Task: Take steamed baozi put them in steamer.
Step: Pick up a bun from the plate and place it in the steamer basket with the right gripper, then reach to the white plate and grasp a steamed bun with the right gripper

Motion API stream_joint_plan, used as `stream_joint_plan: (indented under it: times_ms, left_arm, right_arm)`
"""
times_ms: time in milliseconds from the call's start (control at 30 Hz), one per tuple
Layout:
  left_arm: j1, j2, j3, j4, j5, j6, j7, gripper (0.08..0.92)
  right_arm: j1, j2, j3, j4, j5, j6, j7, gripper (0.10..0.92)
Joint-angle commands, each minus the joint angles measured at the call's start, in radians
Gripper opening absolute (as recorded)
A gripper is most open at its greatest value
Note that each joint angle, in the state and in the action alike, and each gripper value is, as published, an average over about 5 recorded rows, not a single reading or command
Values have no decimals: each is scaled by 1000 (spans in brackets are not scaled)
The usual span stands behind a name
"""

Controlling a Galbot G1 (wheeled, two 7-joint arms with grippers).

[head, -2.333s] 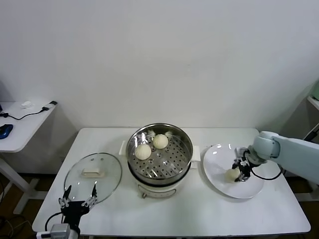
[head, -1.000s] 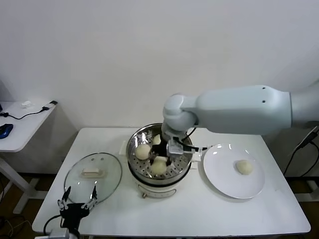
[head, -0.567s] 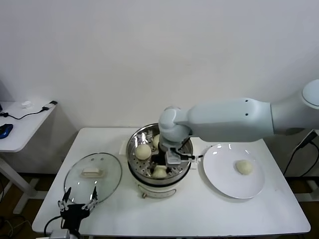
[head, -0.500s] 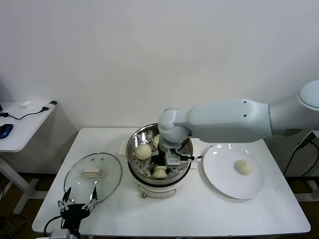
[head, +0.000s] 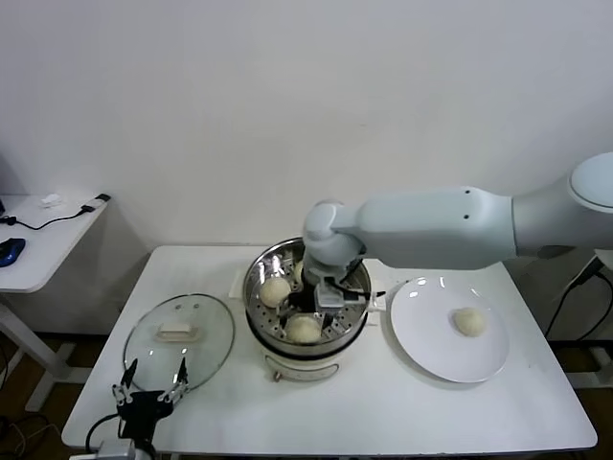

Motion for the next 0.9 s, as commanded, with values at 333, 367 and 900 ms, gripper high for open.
stream_joint_plan:
  times_ms: [333,367,900]
  left_arm:
    - [-16,6,-3,5,-7,3,4,823]
    - [-19,6,-4,6,-7,3,4,823]
    - [-34,6,-17,20,-11,1,3,823]
  right_arm:
    - [283,-330,-175,-348,614,-291,-241,823]
    - [282,-361,-194,-345,617,-327,-240,823]
    - [18,-655,-217,-338,438,-554,-174,823]
